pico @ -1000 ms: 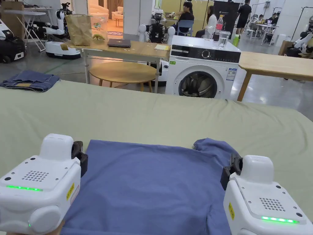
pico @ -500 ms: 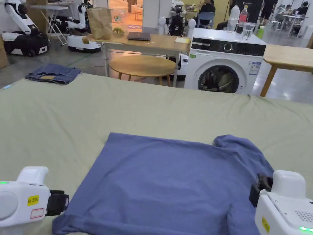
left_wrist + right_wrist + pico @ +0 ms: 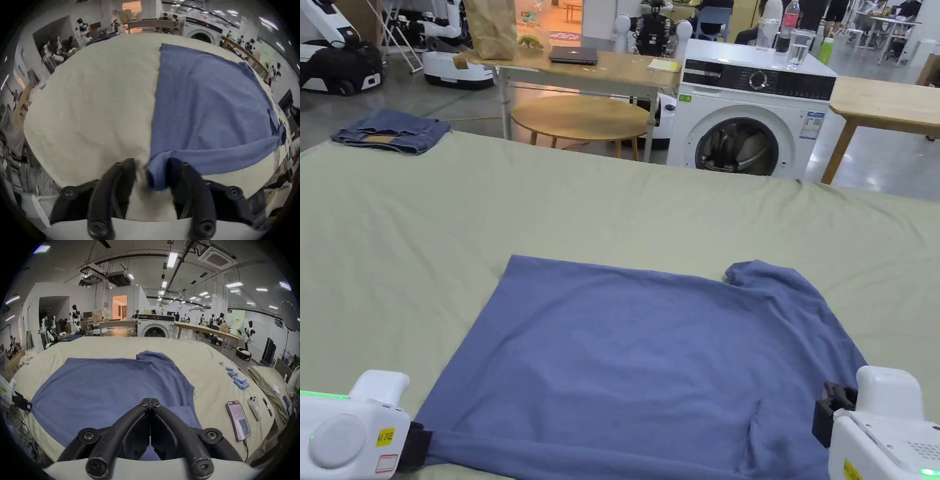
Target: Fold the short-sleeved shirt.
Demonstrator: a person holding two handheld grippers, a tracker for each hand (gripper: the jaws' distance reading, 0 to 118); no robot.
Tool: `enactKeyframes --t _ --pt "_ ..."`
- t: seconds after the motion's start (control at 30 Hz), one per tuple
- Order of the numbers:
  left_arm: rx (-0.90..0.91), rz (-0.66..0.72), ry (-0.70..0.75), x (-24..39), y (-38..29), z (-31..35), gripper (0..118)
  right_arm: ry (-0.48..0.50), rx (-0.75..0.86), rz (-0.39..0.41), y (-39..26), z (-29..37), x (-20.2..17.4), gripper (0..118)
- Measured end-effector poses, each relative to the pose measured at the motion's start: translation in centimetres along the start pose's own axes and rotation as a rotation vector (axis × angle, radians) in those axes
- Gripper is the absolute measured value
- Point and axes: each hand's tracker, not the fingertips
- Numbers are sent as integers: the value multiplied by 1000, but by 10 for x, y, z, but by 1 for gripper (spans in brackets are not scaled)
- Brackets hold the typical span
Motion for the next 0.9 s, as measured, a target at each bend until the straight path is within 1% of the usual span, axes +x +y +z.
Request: enactKeyframes --t 0.03,0.07,0.1,0.13,0.17,0.2,0.27,0.4,0.47,0.5,0.57,0.6,0.63,0.67,0.7,0.77,0.87,0.9 --pt "-5 4 -22 0 1 -1 10 -6 -41 11 1 0 5 0" --pt "-8 10 -30 0 2 -1 1 -11 -67 13 2 -1 12 3" --pt "-13 9 -59 0 2 -2 0 -21 -102 13 1 1 21 12" --pt "-12 -3 -41 2 1 0 0 -22 -141 12 1 2 29 26" --pt "-12 -33 -36 3 1 1 0 -19 -184 6 0 2 38 44" --pt "-13 -34 -38 3 1 1 0 -20 -222 -3 -4 2 47 50" --pt "-12 -21 -49 0 1 3 0 -22 -294 -4 -13 4 62 50" --pt "0 -3 -63 -2 -2 6 0 -13 -461 28 -44 -4 76 50" --pt "2 0 -63 -1 -3 7 0 6 -533 23 -60 -14 78 50" --pt "4 -2 -61 0 -4 7 0 35 -551 -1 -70 -18 78 49" --pt "6 -3 -60 -1 -3 6 0 20 -482 3 -71 -14 76 42" --pt "11 -4 -62 -1 -4 8 0 38 -481 10 -67 -12 76 32" --pt "13 -6 -63 -2 -4 9 0 82 -482 -20 -64 -11 76 13" --pt "18 -3 -65 -2 -3 11 0 133 -489 -83 -62 -11 78 7" --pt "30 1 -71 -3 -3 13 0 95 -488 -68 -61 -11 77 6" --pt "53 6 -76 -5 -1 20 0 84 -430 -21 -55 -6 76 6" --pt "139 33 -110 -9 9 36 0 107 -358 -76 -37 6 82 5" --pt "161 37 -131 -10 15 41 0 108 -332 -82 -28 9 82 5"
